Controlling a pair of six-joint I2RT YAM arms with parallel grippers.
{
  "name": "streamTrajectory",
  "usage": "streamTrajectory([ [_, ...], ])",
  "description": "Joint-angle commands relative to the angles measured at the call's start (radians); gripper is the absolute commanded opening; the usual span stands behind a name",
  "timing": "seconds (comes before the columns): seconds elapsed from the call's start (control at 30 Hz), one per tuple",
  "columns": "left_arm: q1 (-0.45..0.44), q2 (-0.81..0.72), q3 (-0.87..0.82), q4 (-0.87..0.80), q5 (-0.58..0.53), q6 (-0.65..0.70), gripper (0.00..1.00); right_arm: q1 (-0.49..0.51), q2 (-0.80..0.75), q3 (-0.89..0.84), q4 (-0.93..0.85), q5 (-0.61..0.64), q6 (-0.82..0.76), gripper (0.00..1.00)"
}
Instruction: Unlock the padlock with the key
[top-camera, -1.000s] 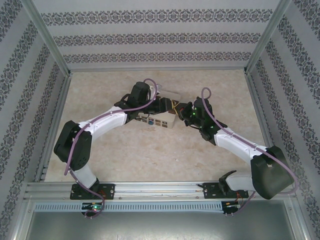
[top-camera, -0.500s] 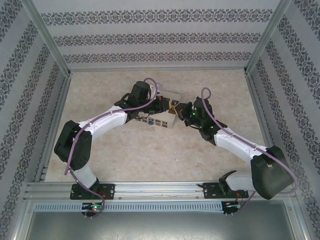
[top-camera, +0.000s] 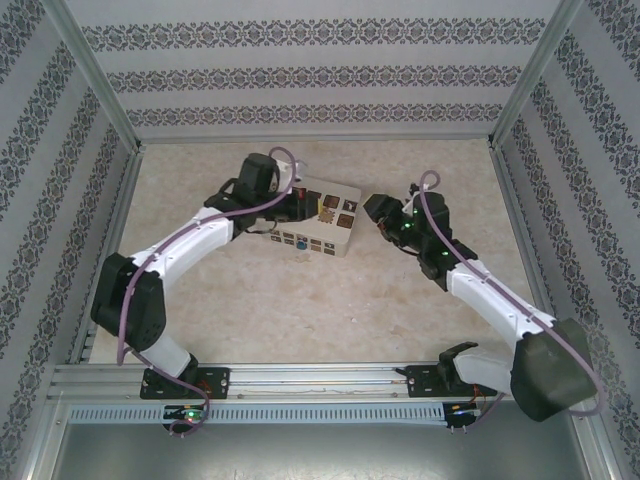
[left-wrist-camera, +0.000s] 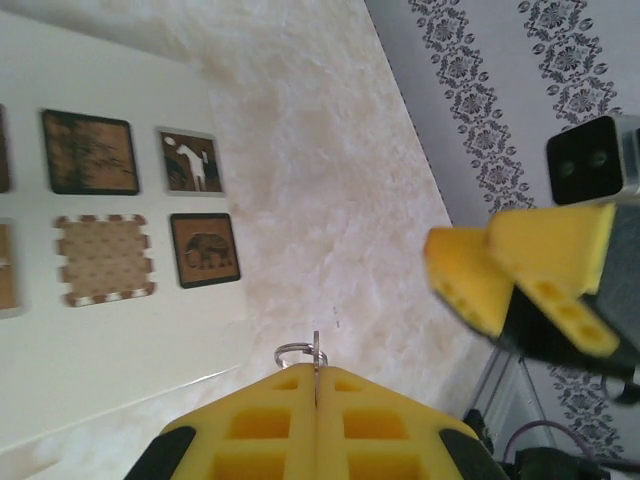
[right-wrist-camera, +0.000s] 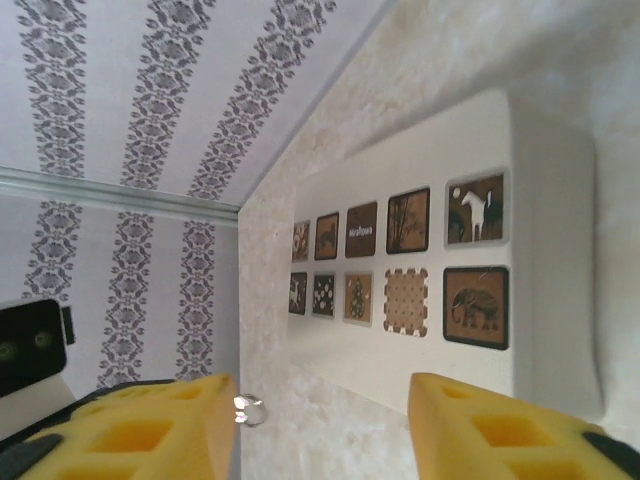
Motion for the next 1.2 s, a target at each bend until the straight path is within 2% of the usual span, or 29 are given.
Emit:
streamTrajectory([
  [0.0,0.030,-0.061,0.081,-0.228,0.076,0.253,0.00,-0.046,-0.066,0.041,-0.102,-0.081,-0.199,0.58],
  [0.17,0.034,-0.097,0.168,-0.478,0.113,0.519,0.00,-0.068,-0.140,0.054,-0.098,-0.164,-0.357,0.80],
  [0.27,0.033,-0.107,0.201,-0.559,0.129,0.609,0.00,-0.067,-0.161,0.056,-0.090,-0.217,-0.401,0.87],
  [0.4,0.033,-0.102,0.250,-0.643,0.166,0.696,0.00,-0.066,-0.165,0.057,-0.075,-0.317,-0.421,0.88],
  [0.53,0.034,-0.091,0.294,-0.697,0.215,0.745,0.00,-0.040,-0.146,0.067,-0.052,-0.433,-0.429,0.85],
  [0.63,0.035,-0.080,0.326,-0.731,0.252,0.776,0.00,0.013,-0.123,0.086,-0.053,-0.487,-0.465,0.79],
  [0.9,0.034,-0.047,0.390,-0.822,0.292,0.825,0.00,0.151,-0.032,0.157,-0.050,-0.497,-0.526,0.60],
  [1.17,0.034,-0.040,0.396,-0.825,0.297,0.826,0.00,0.215,0.043,0.231,-0.058,-0.504,-0.550,0.48],
])
